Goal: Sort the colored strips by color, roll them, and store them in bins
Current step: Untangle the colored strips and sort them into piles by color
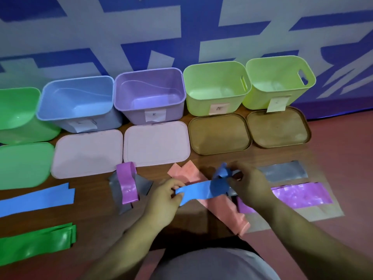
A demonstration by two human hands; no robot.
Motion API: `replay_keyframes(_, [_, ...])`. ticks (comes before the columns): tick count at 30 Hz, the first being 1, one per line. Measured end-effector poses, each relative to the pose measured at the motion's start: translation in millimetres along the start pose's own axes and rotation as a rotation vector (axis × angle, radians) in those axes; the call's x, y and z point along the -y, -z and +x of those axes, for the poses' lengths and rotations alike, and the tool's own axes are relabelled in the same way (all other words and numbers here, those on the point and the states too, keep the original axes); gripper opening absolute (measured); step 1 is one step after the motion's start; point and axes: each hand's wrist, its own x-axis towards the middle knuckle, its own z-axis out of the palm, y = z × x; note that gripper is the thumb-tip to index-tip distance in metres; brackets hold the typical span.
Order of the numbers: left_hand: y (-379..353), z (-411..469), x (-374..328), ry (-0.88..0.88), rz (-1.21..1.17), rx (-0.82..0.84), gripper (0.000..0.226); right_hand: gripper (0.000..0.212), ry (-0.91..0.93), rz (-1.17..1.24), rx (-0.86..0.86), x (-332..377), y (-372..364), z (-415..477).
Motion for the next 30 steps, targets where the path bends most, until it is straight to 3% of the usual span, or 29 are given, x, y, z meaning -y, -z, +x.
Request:
replay_keyframes(6, [37,-21,15,0.04,-0.009,-0.07,0.03,0.034,0.044,0.162,0.062,25,-14,-14])
replay_keyframes(16, [80,-84,40,0.156,-0.036,-0.384,0.04,0.041,0.247,0.22,0.273,73,-50,-24])
replay_keyframes(30, [196,-98,136,0.128,-0.087,-0.414,0.025,0.037,0.256,0.142,0.324,182,-168,-34])
